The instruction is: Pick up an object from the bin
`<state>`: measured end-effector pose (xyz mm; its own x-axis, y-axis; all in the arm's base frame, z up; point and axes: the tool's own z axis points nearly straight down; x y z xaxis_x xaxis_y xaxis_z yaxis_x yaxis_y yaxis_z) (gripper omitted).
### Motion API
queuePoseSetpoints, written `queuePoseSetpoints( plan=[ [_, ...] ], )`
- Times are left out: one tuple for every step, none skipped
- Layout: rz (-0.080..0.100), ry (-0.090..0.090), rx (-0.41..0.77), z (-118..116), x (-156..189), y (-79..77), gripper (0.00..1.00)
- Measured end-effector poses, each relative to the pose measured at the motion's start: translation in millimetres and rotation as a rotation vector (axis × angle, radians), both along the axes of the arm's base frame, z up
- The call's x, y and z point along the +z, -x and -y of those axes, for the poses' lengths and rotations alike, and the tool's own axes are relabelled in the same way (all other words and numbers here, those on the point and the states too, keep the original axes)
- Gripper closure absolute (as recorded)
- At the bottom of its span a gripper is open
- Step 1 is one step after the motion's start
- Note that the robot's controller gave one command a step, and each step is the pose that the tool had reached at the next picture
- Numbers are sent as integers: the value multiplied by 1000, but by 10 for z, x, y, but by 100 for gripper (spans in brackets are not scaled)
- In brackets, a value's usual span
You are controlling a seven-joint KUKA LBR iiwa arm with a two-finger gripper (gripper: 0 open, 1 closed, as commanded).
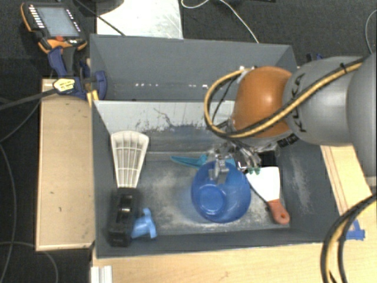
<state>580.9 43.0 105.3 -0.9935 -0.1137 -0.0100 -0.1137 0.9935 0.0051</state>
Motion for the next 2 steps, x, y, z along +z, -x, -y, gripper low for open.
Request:
queuePoseSetpoints(
  plan=[
    [8,0,25,52,241,-1,100],
    [-1,0,29,107,1119,56,100]
  ],
)
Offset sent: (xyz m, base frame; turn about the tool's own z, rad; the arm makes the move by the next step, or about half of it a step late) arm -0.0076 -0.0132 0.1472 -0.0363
